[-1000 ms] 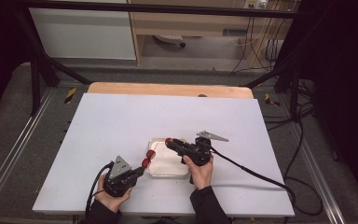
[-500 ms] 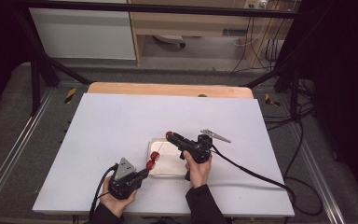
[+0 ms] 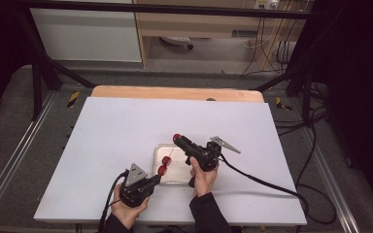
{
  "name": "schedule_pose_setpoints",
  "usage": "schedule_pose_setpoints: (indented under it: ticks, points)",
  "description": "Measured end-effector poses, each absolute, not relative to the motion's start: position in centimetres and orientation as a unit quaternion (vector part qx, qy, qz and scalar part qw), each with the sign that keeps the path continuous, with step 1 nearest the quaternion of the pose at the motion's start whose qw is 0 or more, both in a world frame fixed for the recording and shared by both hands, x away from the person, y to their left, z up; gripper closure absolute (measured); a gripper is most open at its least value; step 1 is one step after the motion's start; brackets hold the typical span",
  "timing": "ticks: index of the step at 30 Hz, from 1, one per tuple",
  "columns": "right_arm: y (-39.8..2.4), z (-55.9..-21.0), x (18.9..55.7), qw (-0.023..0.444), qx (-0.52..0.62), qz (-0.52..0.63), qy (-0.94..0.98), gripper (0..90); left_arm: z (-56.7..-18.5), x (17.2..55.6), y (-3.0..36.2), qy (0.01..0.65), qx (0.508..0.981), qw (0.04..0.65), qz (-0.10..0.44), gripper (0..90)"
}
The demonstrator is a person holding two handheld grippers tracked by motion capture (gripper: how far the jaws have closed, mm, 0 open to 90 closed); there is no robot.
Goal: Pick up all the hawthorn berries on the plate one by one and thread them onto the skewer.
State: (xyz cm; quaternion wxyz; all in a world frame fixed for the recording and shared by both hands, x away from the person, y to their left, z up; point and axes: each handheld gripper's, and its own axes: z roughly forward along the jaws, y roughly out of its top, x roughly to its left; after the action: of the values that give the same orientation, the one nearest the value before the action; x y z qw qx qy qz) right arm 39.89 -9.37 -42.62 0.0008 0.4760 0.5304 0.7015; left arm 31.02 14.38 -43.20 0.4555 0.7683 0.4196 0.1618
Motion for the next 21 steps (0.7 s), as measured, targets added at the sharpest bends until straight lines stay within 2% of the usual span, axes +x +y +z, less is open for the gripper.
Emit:
schedule_pose_setpoints:
  ticks: [21]
  points:
    - [-8.85, -43.39, 39.58, -0.006, 0.480, 0.707, 0.519, 63.4, -43.35, 31.45, 13.96, 0.429, 0.758, 0.464, 0.163, 88.1]
